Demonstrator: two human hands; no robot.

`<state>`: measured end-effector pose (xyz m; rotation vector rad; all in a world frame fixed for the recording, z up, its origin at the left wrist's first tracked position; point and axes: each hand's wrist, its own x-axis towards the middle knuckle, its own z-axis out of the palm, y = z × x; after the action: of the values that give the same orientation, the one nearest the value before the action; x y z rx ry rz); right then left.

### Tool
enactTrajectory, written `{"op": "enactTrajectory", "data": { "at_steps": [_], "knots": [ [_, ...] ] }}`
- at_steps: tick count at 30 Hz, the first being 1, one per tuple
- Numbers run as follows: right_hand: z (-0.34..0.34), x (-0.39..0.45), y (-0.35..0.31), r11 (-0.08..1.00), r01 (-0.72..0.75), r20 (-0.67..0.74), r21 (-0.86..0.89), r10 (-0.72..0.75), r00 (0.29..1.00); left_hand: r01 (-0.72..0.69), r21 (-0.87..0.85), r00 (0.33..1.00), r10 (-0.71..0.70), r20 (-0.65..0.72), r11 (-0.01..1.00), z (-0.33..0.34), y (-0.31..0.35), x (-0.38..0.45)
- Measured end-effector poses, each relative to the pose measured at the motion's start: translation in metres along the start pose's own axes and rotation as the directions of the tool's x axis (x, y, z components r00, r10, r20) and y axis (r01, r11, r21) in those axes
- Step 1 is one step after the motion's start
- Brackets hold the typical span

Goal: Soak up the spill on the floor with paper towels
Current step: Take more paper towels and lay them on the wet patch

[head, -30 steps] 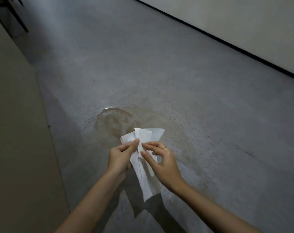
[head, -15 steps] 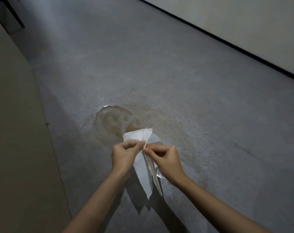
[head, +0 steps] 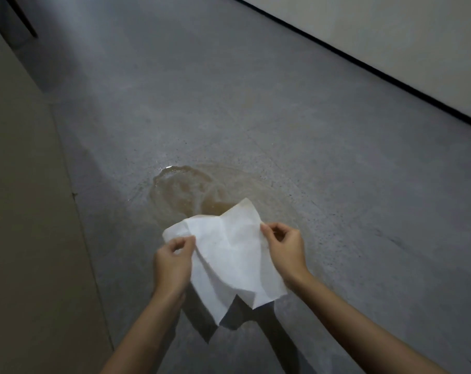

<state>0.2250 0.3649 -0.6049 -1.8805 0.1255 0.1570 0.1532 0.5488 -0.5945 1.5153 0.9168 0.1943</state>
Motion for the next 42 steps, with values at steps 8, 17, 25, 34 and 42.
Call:
{"op": "enactTrajectory", "data": {
  "at_steps": [8, 17, 25, 34, 42],
  "knots": [
    [0.017, 0.069, 0.014, 0.971, 0.094, 0.166, -0.222, -0.057, 0.984, -0.036, -0.011, 0.932, 0.03, -0.362, 0.999, -0.052, -0.036, -0.014],
    [0.075, 0.159, 0.038, 0.885, 0.286, 0.312, -0.367, -0.173, 0.934, -0.101, -0.078, 0.911, 0.061, -0.407, 0.992, -0.076, -0.05, -0.014],
    [0.083, 0.195, 0.05, 0.754, 0.382, 0.326, -0.534, -0.233, 0.916, -0.168, -0.058, 0.887, 0.125, -0.444, 0.984, -0.074, -0.043, -0.015],
    [0.091, 0.119, 0.086, 0.348, 0.695, 0.583, -0.629, -0.38, 0.718, -0.207, -0.065, 0.886, 0.159, -0.435, 0.976, -0.069, -0.035, -0.015],
    [0.093, 0.116, 0.111, 0.295, 0.668, 0.62, -0.683, -0.249, 0.744, -0.213, -0.112, 0.906, 0.153, -0.396, 0.971, -0.069, -0.04, -0.018]
  ]
}}
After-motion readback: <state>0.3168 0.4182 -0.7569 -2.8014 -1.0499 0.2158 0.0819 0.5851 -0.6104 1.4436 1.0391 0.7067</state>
